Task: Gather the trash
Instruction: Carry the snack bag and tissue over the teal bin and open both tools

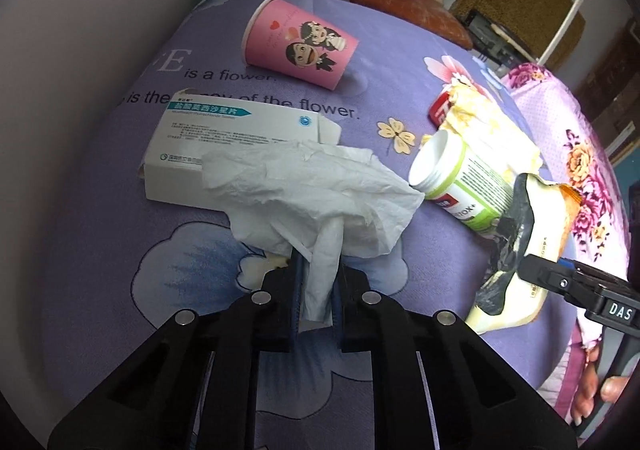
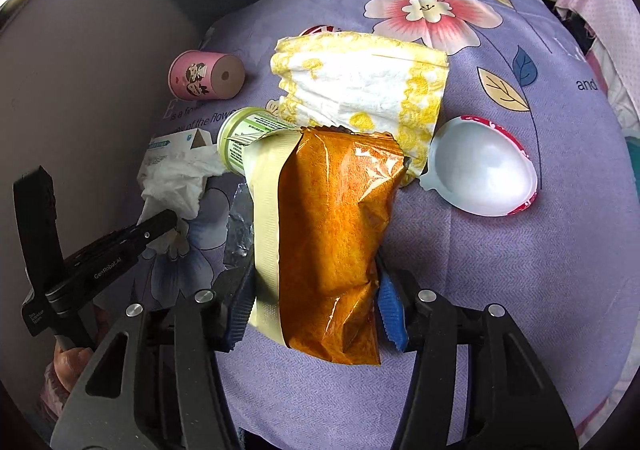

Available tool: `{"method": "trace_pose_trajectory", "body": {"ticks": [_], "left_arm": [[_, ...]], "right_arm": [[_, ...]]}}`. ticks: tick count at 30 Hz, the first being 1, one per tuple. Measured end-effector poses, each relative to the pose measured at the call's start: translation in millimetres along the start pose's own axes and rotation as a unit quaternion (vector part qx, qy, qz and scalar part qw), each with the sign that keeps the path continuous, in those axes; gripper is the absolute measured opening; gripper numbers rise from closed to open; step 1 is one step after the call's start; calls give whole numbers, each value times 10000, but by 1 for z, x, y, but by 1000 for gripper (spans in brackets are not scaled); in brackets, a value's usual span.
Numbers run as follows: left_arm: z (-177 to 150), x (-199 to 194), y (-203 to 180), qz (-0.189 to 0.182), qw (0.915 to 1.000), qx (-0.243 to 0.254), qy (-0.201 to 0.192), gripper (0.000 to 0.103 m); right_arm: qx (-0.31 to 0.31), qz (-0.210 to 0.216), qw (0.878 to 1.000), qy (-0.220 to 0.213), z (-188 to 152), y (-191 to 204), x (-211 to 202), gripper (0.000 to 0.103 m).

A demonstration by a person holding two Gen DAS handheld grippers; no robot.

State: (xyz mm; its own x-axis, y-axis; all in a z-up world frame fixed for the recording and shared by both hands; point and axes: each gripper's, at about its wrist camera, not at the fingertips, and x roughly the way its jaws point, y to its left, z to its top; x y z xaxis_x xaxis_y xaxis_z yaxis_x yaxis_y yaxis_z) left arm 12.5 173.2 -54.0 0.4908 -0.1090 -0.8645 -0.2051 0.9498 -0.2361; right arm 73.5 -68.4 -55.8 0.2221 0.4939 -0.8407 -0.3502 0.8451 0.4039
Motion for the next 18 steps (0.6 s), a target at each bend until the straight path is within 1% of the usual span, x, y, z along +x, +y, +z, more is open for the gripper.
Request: {"method": "trace_pose_trajectory", "body": {"ticks": [2, 5, 10, 14, 18], "left_arm": [[-4, -6, -9, -242, 9996, 130, 33, 13], [-9, -15, -30, -507, 9981, 350, 36, 13], [-6, -34, -58, -908, 9939, 611, -124, 13], [1, -45, -80, -1152, 9899, 803, -206, 13], [4, -51, -103, -1260, 9865, 1006, -284, 13]], "right_arm": [[54, 11, 10000, -53, 0, -4, -6, 51], [153, 13, 9998, -135, 0, -12, -15, 51], [379, -3, 9987, -354, 0, -33, -35, 52], [564, -24, 9966, -602, 0, -53, -57, 52], [779, -28, 9933, -851, -3, -74, -77, 52]]}}
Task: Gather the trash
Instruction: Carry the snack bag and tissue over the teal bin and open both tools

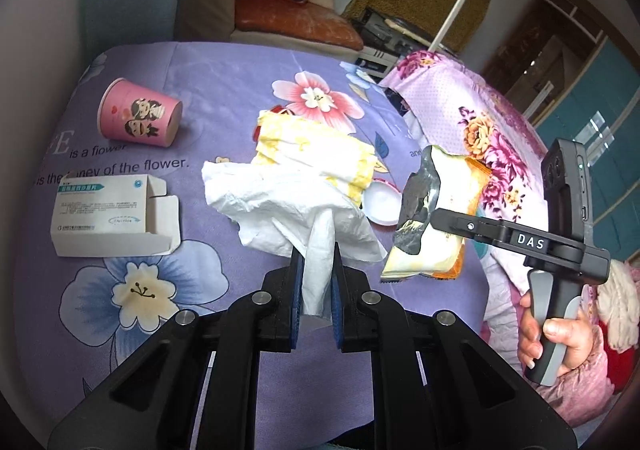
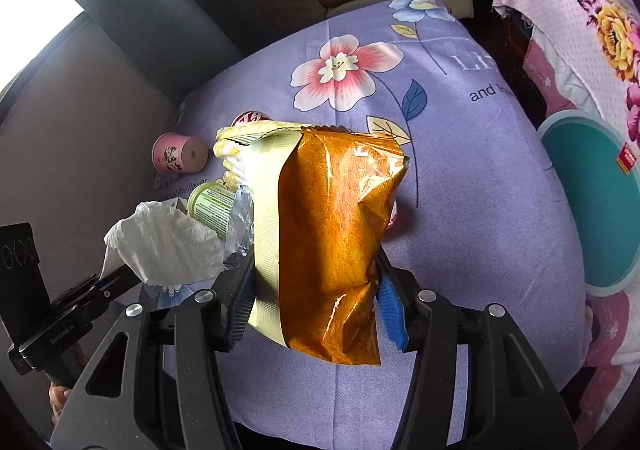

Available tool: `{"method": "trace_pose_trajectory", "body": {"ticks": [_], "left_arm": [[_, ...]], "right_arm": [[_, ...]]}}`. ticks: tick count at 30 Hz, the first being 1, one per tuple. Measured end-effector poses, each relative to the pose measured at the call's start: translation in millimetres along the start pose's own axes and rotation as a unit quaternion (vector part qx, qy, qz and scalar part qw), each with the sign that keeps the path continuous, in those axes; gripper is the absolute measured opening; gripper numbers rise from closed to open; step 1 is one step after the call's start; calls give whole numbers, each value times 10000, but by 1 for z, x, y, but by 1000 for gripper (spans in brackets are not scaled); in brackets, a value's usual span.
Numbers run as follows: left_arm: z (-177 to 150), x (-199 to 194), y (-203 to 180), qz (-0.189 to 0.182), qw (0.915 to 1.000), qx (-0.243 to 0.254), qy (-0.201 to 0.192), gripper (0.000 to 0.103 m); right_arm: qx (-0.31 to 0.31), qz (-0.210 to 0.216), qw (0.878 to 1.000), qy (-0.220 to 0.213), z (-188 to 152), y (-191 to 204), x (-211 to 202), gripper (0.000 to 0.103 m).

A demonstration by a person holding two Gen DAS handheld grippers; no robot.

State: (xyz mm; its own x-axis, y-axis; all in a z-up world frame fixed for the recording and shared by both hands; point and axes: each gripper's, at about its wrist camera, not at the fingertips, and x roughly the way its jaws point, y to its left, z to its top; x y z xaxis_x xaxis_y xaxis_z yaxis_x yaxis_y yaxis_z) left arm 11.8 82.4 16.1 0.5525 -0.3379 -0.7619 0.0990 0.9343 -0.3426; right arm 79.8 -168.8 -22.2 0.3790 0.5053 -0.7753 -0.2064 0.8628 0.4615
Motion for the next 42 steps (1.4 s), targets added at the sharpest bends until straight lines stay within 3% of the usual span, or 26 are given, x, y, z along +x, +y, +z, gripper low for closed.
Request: {"method": "trace_pose_trajectory", "body": {"ticks": [13, 23, 32, 42], "left_arm": [[25, 55, -90, -382, 9960, 750, 312, 13], [38, 121, -200, -796, 9807, 1635, 713, 13], [37, 185, -269, -890, 9673, 2077, 1155, 13], [26, 229, -299, -786, 9583, 2296, 1509, 14]], "right_arm": [[706, -329, 9930, -889, 12, -85, -71, 52], [1573, -746, 9722, -1564, 4, -184, -129, 52], [1943, -1050, 9590, -1777, 0, -246, -145, 52], [2200, -1251, 9493, -1867, -2, -288, -152, 52]]}}
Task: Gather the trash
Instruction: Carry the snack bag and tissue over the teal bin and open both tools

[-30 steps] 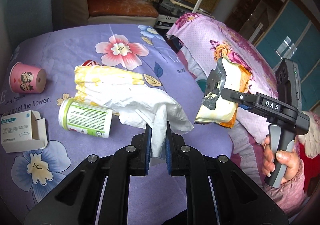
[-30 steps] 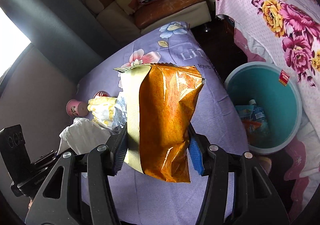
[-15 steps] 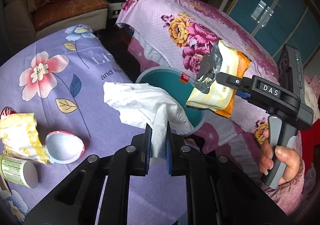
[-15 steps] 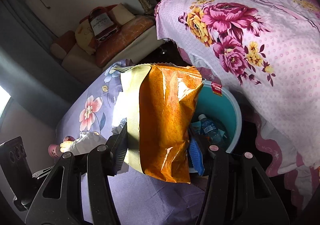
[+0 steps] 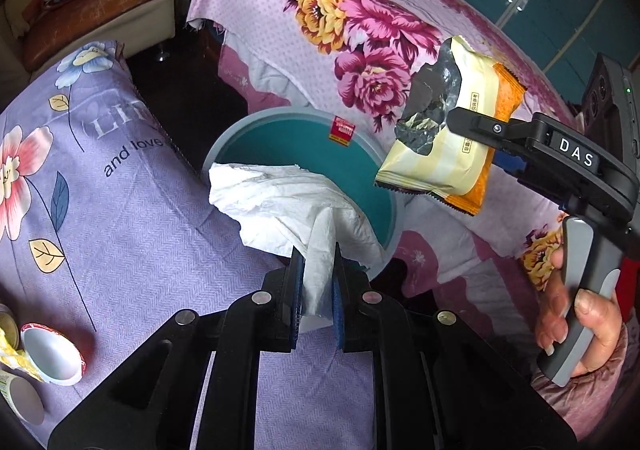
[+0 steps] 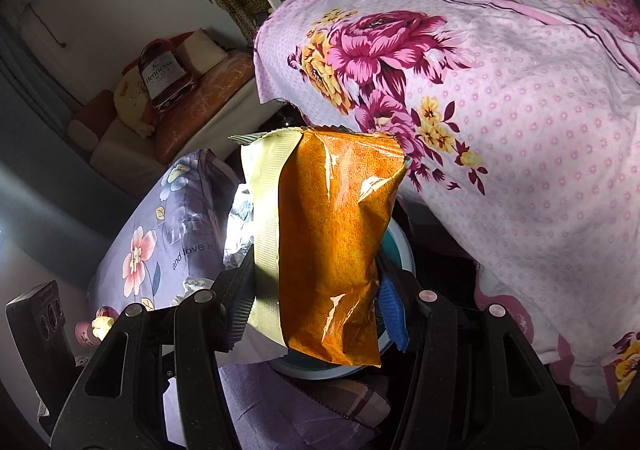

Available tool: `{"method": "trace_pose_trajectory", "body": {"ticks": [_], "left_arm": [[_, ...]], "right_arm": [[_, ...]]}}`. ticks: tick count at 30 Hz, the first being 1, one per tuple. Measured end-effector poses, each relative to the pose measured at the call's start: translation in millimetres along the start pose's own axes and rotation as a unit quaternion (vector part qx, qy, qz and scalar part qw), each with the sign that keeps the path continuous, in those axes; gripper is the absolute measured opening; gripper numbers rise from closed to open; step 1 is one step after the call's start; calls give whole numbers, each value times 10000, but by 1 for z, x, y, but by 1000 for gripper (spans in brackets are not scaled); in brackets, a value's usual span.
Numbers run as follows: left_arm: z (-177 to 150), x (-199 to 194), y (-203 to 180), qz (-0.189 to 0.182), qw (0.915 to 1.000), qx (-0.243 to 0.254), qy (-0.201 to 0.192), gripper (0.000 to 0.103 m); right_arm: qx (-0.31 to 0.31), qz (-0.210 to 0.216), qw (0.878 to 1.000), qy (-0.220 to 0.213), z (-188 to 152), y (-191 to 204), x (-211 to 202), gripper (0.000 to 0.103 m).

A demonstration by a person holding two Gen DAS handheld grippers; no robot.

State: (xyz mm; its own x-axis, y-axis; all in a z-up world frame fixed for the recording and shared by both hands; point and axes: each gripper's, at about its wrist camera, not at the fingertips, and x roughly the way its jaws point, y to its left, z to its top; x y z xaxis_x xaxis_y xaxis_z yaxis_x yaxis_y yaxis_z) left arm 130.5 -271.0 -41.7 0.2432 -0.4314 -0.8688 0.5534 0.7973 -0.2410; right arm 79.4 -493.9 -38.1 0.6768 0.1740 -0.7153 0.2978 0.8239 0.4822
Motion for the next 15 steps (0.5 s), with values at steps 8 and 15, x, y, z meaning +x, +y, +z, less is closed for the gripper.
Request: {"method": "trace_pose_trajectory", "body": {"ticks": [8, 15], "left_arm": [[8, 7, 2, 277, 9995, -104, -121, 71], [7, 1, 10, 536, 9981, -163, -263, 91]], "right_arm": [[19, -27, 9999, 105, 0, -4, 10, 52], [6, -30, 9998, 177, 0, 1, 17, 53]]}}
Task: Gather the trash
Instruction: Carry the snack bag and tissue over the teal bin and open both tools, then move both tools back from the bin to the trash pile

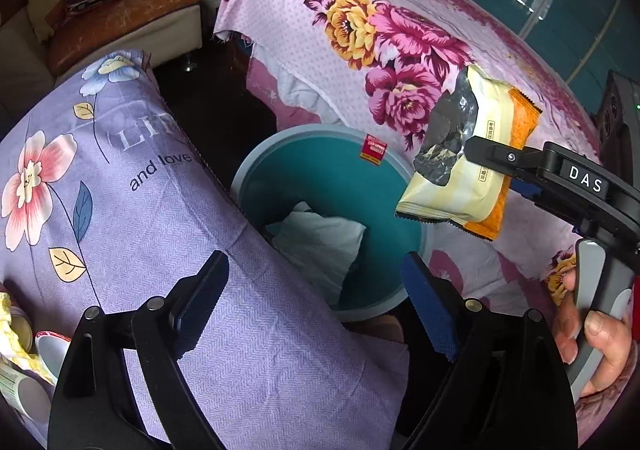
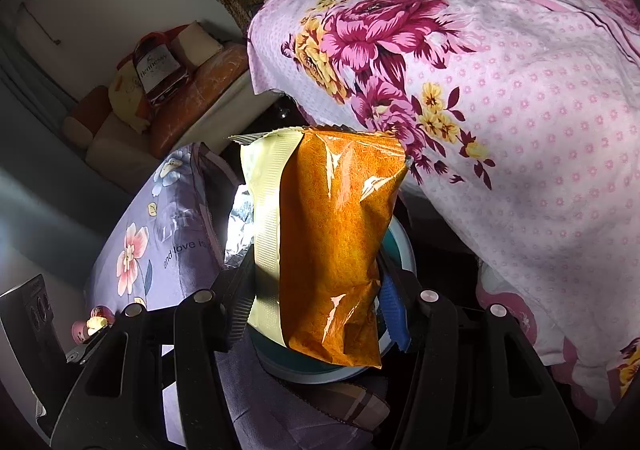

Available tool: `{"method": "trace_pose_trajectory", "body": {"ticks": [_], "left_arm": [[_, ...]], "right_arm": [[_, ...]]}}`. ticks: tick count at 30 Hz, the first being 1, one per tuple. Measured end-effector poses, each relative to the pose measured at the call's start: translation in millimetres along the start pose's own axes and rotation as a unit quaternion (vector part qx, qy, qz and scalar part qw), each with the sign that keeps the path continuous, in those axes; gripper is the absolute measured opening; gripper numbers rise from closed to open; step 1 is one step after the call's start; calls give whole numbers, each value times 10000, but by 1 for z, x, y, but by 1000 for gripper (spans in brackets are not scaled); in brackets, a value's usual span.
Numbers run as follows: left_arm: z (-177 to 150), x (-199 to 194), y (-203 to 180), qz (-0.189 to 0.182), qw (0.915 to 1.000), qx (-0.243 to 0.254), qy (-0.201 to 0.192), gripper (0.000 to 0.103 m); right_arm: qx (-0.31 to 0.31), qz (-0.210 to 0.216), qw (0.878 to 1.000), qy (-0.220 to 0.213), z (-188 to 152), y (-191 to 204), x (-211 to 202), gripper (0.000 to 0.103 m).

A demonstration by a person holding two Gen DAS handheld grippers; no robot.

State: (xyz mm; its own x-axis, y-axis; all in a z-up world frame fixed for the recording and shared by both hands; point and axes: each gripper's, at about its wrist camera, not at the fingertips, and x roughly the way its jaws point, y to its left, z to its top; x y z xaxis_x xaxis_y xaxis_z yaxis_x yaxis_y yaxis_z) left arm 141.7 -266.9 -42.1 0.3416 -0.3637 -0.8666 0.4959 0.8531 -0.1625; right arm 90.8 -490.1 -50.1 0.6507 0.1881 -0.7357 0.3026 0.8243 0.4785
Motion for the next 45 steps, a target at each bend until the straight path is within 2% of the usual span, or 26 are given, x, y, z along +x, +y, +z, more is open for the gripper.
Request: {"method": "trace_pose_trajectory", "body": {"ticks": [7, 11, 21, 25, 30, 36, 45], "left_arm": [[-10, 0, 12, 258, 9996, -45, 68, 93], [-15, 2, 20, 252, 9995, -153, 133, 93], [-26, -5, 37, 239, 9991, -315, 130, 94], [-29, -10, 45, 175, 9989, -432, 108, 94], [-39, -21, 55, 180, 9985, -517, 58, 94], [-56, -39, 75, 204, 9969, -761, -14, 94], [-86, -77, 122, 361, 9902, -1330, -214, 94]], "right_arm": [[-114, -74, 9997, 181, -2, 12, 13, 54], [-185, -117, 9993, 288, -5, 22, 21, 71], [-262, -156, 9981, 529, -14, 43, 32, 76], [-261, -177, 9982, 506, -16, 50, 29, 82], [-400, -149, 9978, 510, -23, 64, 24, 82], [-1073, -255, 9929, 455, -37, 97, 21, 82], [-1595, -160, 9839, 791, -62, 152, 25, 82]]}}
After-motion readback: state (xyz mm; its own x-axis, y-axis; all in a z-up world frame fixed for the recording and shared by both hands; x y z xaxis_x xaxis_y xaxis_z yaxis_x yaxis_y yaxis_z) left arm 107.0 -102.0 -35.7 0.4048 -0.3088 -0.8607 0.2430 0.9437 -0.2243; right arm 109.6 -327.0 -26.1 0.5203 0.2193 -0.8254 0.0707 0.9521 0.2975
